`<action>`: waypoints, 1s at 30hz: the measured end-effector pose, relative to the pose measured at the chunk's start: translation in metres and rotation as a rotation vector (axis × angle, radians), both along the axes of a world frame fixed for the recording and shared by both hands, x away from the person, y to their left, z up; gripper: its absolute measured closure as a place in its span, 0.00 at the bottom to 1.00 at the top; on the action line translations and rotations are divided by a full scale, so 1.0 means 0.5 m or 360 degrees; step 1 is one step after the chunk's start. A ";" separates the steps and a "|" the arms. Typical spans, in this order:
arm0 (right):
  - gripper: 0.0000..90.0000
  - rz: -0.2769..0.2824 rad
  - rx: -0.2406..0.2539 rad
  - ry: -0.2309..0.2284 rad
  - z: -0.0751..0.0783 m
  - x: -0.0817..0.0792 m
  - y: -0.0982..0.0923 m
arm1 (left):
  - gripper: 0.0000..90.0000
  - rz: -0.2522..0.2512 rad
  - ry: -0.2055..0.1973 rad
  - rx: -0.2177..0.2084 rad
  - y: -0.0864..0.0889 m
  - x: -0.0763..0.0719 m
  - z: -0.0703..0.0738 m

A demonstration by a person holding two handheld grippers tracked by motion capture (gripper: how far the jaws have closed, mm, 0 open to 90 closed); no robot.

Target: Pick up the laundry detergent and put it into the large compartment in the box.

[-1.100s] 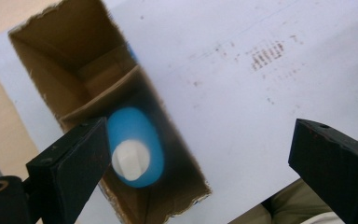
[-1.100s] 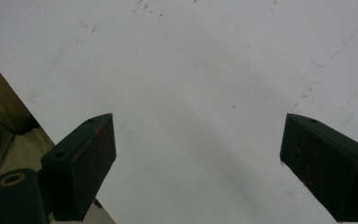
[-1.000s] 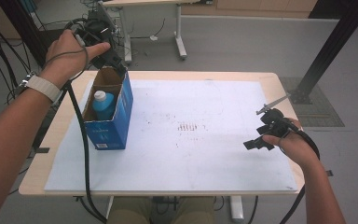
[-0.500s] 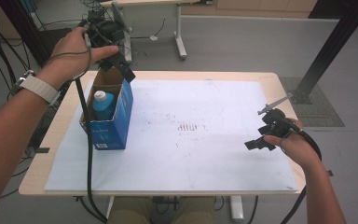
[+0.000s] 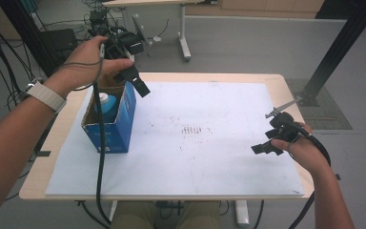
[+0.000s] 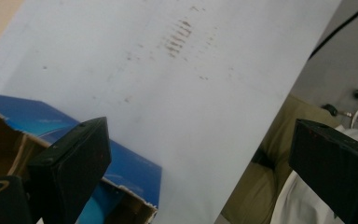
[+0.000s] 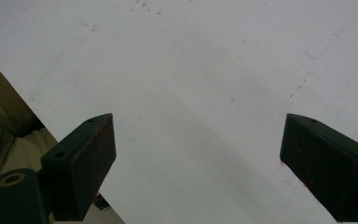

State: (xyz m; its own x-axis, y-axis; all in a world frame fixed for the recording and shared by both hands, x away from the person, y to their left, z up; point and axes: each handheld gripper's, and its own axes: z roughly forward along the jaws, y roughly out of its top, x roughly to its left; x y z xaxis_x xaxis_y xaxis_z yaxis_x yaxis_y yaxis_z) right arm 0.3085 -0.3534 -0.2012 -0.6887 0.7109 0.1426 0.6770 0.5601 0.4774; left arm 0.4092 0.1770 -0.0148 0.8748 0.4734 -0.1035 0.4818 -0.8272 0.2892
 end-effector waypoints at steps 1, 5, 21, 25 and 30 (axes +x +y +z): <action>0.12 -0.0003 0.0000 0.0004 0.000 0.000 0.000 | 0.07 -0.0026 0.0002 0.0004 -0.006 -0.001 -0.004; 0.12 -0.0003 0.0002 0.0008 -0.004 0.000 0.001 | 0.07 -0.0130 0.0038 0.0023 -0.031 -0.001 -0.023; 0.12 -0.0008 -0.0004 0.0015 -0.003 0.001 0.005 | 0.07 -0.0398 0.0023 0.0054 -0.089 -0.034 -0.086; 0.12 -0.0013 -0.0006 0.0013 -0.002 -0.001 0.005 | 0.07 -0.0427 -0.0005 0.0071 -0.091 -0.043 -0.097; 0.12 -0.0019 -0.0007 0.0011 -0.001 -0.003 0.005 | 0.07 -0.0474 0.0007 0.0098 -0.097 -0.045 -0.114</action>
State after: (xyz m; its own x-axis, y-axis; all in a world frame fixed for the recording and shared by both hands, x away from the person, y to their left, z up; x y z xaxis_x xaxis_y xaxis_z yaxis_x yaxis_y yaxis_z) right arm 0.3072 -0.3512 -0.2017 -0.6793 0.7196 0.1439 0.6867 0.5543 0.4703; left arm 0.3870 0.1286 -0.0718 0.9757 0.2015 -0.0865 0.2165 -0.9481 0.2327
